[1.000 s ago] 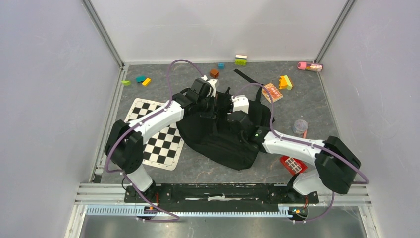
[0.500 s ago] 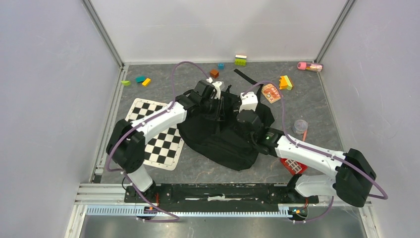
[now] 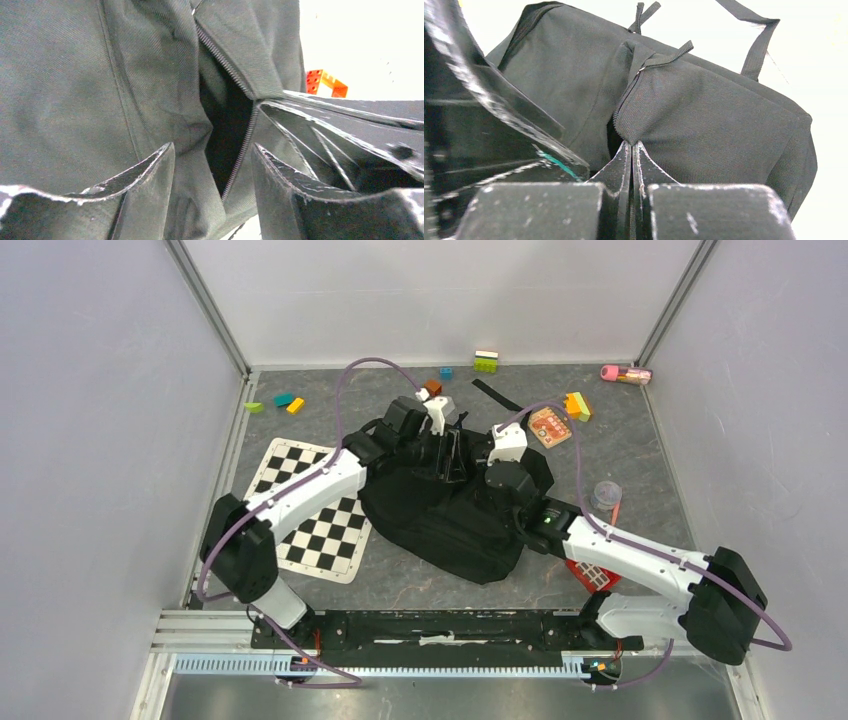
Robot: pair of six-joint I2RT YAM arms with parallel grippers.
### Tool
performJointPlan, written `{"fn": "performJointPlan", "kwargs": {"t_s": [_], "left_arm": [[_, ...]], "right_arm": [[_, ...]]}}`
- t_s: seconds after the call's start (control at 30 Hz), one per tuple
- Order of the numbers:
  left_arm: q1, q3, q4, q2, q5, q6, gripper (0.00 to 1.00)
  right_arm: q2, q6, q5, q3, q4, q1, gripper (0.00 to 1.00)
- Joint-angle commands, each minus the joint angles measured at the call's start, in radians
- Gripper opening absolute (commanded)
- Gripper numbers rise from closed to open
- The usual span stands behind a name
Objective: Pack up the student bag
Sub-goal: Adjust the student bag at the center of the board.
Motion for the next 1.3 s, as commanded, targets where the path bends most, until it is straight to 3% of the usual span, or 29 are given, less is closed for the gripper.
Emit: {"fn": "performJointPlan", "kwargs": {"t_s": [0.0, 0.3, 0.47, 0.6, 0.87, 1.0, 1.13, 1.27], "left_arm": [[0.008, -0.013, 0.04, -0.081, -0.045, 0.039, 0.6], [0.004, -0.065, 0.145, 0.039, 0.117, -0.106, 0.34], [-0.027, -0.081, 0.187, 0.121, 0.175, -0.168, 0.29], [-0.024, -0.087, 0.205, 0.095, 0.169, -0.164, 0.28], [-0.002, -0.133, 0.223, -0.059, 0.021, -0.082, 0.34], [0.018, -0.188, 0.309, -0.153, 0.022, -0.015, 0.43], [0.018, -0.218, 0.379, -0.199, 0.164, 0.071, 0.55], [0.019, -0.217, 0.47, -0.162, 0.421, 0.059, 0.77]], "right_arm": [[-0.042, -0.01, 0.026, 0.007, 0.1, -0.006, 0.0], [-0.048, -0.011, 0.022, 0.004, 0.101, -0.007, 0.0], [-0.049, -0.013, 0.01, 0.001, 0.115, -0.008, 0.0], [-0.054, -0.014, 0.009, -0.006, 0.121, -0.008, 0.0], [-0.068, -0.008, 0.007, -0.022, 0.137, -0.008, 0.0], [-0.078, -0.01, 0.006, -0.026, 0.141, -0.01, 0.0], [-0.085, -0.011, -0.005, -0.023, 0.141, -0.012, 0.0], [-0.098, -0.017, -0.017, -0.022, 0.141, -0.015, 0.0]]}}
